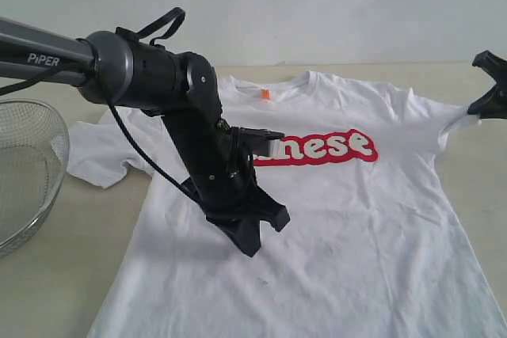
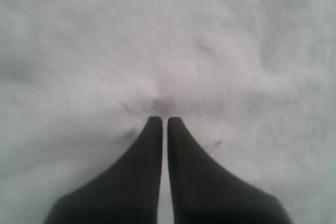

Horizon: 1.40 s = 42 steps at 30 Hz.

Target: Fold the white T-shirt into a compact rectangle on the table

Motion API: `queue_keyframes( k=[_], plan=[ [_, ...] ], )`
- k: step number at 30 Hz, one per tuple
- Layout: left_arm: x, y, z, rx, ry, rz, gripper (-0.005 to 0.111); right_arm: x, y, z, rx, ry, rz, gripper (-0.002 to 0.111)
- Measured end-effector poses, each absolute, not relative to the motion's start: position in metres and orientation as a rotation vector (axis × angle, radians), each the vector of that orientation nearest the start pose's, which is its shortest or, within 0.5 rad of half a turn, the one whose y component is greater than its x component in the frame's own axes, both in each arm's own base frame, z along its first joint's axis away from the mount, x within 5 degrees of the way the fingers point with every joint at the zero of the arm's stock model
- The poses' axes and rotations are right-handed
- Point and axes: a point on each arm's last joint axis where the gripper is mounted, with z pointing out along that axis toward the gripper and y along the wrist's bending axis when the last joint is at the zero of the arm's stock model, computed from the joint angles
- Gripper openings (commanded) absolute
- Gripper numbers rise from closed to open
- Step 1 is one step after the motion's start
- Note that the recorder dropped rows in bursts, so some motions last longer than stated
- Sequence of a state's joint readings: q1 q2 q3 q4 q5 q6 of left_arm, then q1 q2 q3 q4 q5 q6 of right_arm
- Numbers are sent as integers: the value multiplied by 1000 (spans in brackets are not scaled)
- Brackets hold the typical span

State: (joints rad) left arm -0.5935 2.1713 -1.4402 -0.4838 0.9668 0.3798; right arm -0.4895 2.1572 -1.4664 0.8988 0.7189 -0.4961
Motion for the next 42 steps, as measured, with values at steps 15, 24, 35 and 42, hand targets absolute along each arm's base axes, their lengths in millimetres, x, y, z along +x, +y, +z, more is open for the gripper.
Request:
queue_keyframes(
  k=[15, 24, 35, 42],
  plan=[
    [317, -256, 149, 1064, 2893, -631, 5, 445, -56, 146, 421, 2530, 693, 0],
    [316, -255, 155, 1068, 2875, -634, 5, 448, -20, 146, 325, 2558, 728, 0],
    [316, -255, 155, 1068, 2875, -634, 5, 446, -13, 146, 273, 2582, 760, 53],
    [316, -255, 155, 1068, 2875, -634, 5, 445, -12, 146, 205, 2587, 757, 59]
  ],
)
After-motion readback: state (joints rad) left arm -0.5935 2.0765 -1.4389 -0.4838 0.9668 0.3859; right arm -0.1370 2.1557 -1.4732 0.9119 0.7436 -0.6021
